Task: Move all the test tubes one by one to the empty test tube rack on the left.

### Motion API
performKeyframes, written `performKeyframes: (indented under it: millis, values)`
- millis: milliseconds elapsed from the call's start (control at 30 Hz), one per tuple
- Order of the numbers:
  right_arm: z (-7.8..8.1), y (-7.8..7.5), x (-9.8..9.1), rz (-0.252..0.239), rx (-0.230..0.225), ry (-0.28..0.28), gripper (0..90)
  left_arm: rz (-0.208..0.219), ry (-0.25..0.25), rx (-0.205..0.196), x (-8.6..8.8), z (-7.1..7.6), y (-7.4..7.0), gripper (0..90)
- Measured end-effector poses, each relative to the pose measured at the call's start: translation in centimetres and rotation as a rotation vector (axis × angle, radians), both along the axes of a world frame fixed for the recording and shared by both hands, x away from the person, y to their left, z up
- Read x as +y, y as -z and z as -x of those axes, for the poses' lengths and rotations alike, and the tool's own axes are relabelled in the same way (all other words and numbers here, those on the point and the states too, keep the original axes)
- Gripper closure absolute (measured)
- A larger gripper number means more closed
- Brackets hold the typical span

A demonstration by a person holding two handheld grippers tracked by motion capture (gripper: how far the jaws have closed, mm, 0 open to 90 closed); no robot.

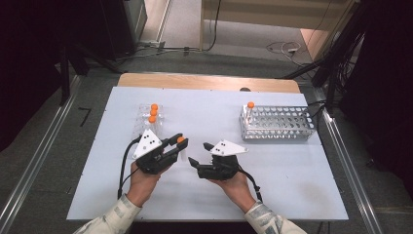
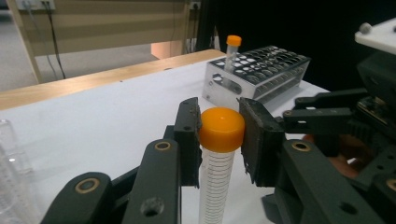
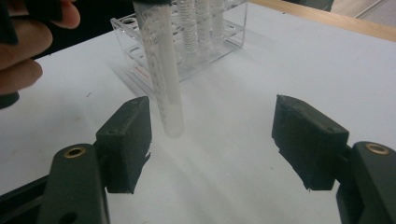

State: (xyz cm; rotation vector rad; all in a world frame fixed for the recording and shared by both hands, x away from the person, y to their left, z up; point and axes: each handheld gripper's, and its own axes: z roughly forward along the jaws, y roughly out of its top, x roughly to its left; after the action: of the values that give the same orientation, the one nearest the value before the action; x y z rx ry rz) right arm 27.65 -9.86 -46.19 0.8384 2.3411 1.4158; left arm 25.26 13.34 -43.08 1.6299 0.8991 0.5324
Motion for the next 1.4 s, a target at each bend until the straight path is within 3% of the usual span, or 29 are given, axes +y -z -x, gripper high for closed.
performKeyframes:
  millis: [100,500,967,1400]
  values:
    - [-0.1,0.0,-0.2,0.000,-0.001,0.004,27.4,0.019,-0.029,0.011,1.0,-0.5,-0.3,69.3]
    - [-0.2,-0.2,-0.8,-0.002,-0.005,0.014,28.0,0.083,-0.135,-0.028,4.2,-1.3,-2.2,69.3]
    - [-0.1,-0.1,-0.8,-0.003,-0.002,0.014,28.3,0.066,-0.245,-0.060,6.6,-2.1,-2.4,69.3]
    - [-0.1,-0.1,-0.9,-0.003,-0.003,0.017,28.6,0.032,-0.298,-0.079,7.1,-2.6,-2.0,69.3]
